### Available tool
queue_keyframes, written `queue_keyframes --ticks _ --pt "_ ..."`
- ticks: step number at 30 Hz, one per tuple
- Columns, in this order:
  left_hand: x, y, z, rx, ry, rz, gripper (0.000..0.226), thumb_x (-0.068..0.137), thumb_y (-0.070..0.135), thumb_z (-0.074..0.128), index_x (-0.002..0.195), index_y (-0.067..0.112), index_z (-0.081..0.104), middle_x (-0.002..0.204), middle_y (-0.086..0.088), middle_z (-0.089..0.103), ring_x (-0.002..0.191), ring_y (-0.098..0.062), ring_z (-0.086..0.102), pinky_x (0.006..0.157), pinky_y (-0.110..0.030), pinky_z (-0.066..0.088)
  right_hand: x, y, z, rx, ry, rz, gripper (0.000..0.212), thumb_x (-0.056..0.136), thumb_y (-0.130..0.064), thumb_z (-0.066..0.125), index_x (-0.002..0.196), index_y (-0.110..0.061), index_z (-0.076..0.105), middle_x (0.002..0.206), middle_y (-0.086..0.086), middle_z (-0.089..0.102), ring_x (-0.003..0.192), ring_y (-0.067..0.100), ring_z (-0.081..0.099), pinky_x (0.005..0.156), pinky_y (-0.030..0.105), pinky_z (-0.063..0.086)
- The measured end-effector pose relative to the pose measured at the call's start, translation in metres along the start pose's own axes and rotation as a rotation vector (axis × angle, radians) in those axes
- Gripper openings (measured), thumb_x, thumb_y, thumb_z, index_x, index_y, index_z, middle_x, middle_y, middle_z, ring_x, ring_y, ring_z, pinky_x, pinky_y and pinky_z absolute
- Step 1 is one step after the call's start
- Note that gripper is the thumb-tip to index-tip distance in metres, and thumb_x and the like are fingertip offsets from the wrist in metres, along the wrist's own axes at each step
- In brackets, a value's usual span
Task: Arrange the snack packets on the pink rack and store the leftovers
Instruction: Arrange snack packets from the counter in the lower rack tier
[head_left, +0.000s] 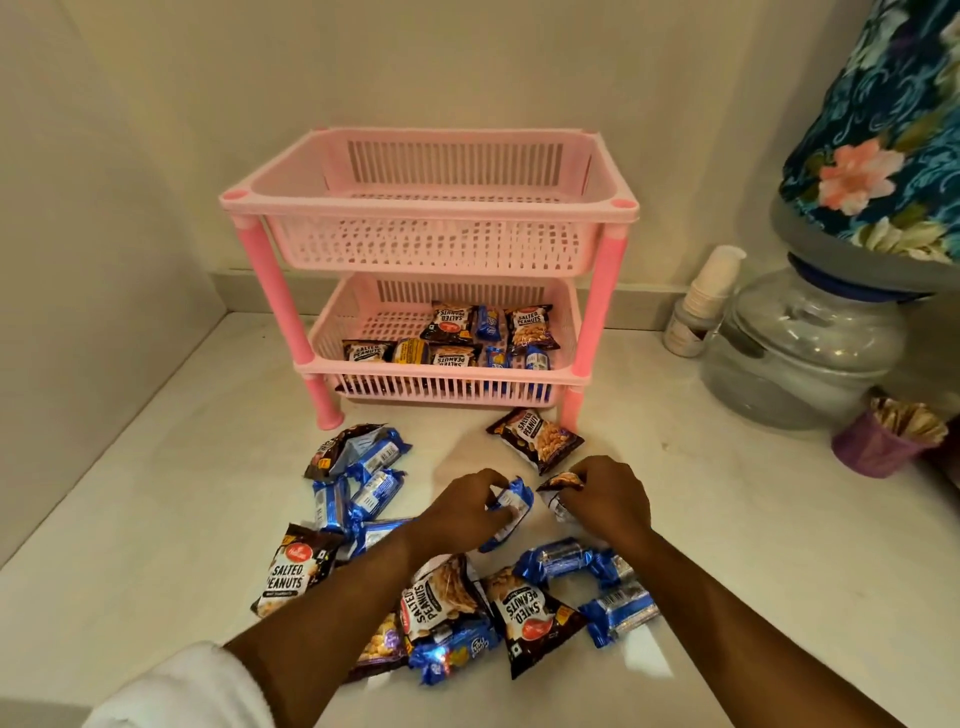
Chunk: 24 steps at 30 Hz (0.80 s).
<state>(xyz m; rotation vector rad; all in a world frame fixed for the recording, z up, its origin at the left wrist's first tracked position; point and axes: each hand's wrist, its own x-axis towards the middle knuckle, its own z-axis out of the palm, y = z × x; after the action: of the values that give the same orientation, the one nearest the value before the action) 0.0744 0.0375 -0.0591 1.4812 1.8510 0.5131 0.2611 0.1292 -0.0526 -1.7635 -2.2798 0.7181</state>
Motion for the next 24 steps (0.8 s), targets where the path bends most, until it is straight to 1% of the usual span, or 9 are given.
queue_keyframes --ticks 2,5,10,14,16,18,20,22,24 --pt "-0.003 0.005 -0.004 -0.178 0.025 -0.079 0.033 0.096 0.034 0.057 0.122 0.014 0.058 0.113 -0.006 0.066 0.092 -0.015 0.063 0.078 -0.026 0.052 -0.005 -0.005 -0.005 0.116 0.007 -0.058 0.021 0.081 -0.032 0.073 0.099 -0.024 0.077 0.091 -0.004 0.076 0.078 0.013 0.066 0.060 0.022 0.043" --pt "-0.009 0.015 -0.019 -0.705 -0.003 -0.225 0.022 0.100 0.025 0.047 0.106 0.009 0.061 0.102 -0.016 0.065 0.084 -0.021 0.065 0.082 -0.040 0.055 -0.010 -0.020 -0.013 0.299 0.014 -0.171 0.028 0.081 -0.028 0.075 0.110 -0.028 0.075 0.101 -0.011 0.074 0.086 0.006 0.066 0.070 0.016 0.048" --pt "-0.013 0.006 -0.052 -1.360 -0.129 -0.208 0.044 0.101 0.034 0.040 0.132 0.006 0.053 0.125 -0.026 0.057 0.110 -0.041 0.054 0.108 -0.056 0.041 -0.012 -0.062 -0.018 0.488 0.041 -0.398 0.039 0.086 -0.012 0.070 0.122 -0.026 0.069 0.116 -0.010 0.071 0.107 0.007 0.066 0.093 0.028 0.055" --pt "-0.007 -0.009 -0.079 -1.627 -0.193 -0.071 0.056 0.095 0.037 0.043 0.139 0.004 0.050 0.134 -0.024 0.054 0.118 -0.044 0.054 0.108 -0.065 0.035 -0.007 -0.097 -0.013 0.392 0.019 -0.567 0.048 0.093 -0.005 0.063 0.138 -0.022 0.060 0.140 -0.001 0.059 0.132 0.016 0.050 0.113 0.043 0.039" --pt "-0.005 -0.016 -0.093 -1.685 -0.210 -0.009 0.054 0.092 0.038 0.046 0.135 0.006 0.057 0.133 -0.022 0.057 0.118 -0.043 0.057 0.107 -0.066 0.035 -0.004 -0.114 -0.007 0.420 -0.028 -0.608 0.042 0.101 -0.018 0.055 0.143 -0.027 0.053 0.160 -0.004 0.036 0.149 0.015 0.029 0.123 0.041 0.023" --pt "-0.004 -0.025 -0.110 -1.699 -0.216 0.046 0.054 0.090 0.038 0.047 0.132 0.006 0.060 0.136 -0.022 0.057 0.122 -0.043 0.057 0.106 -0.067 0.035 -0.001 -0.134 -0.001 0.543 -0.125 -0.545 0.039 0.103 -0.040 0.043 0.141 -0.041 0.052 0.166 -0.016 0.009 0.154 0.010 0.009 0.121 0.035 0.019" --pt "-0.002 -0.035 -0.127 -1.742 -0.213 0.094 0.057 0.090 0.038 0.045 0.137 0.006 0.055 0.141 -0.024 0.052 0.127 -0.045 0.052 0.108 -0.069 0.031 -0.001 -0.155 0.002 0.757 -0.181 -0.428 0.039 0.100 -0.053 0.036 0.133 -0.051 0.056 0.164 -0.026 0.002 0.152 0.007 0.010 0.114 0.033 0.031" --pt "0.001 -0.044 -0.141 -1.767 -0.190 0.132 0.059 0.090 0.037 0.043 0.140 0.006 0.051 0.142 -0.025 0.051 0.127 -0.045 0.052 0.108 -0.070 0.030 0.005 -0.174 0.008 0.996 -0.155 -0.346 0.034 0.101 -0.051 0.041 0.126 -0.048 0.063 0.163 -0.023 0.015 0.148 0.011 0.026 0.103 0.042 0.049" --pt "0.004 -0.048 -0.152 -1.743 -0.166 0.138 0.061 0.088 0.036 0.044 0.140 0.005 0.049 0.139 -0.025 0.053 0.123 -0.043 0.055 0.105 -0.068 0.035 0.014 -0.188 0.015 1.120 -0.049 -0.323 0.027 0.102 -0.038 0.052 0.125 -0.038 0.066 0.151 -0.007 0.043 0.133 0.017 0.051 0.085 0.047 0.061"
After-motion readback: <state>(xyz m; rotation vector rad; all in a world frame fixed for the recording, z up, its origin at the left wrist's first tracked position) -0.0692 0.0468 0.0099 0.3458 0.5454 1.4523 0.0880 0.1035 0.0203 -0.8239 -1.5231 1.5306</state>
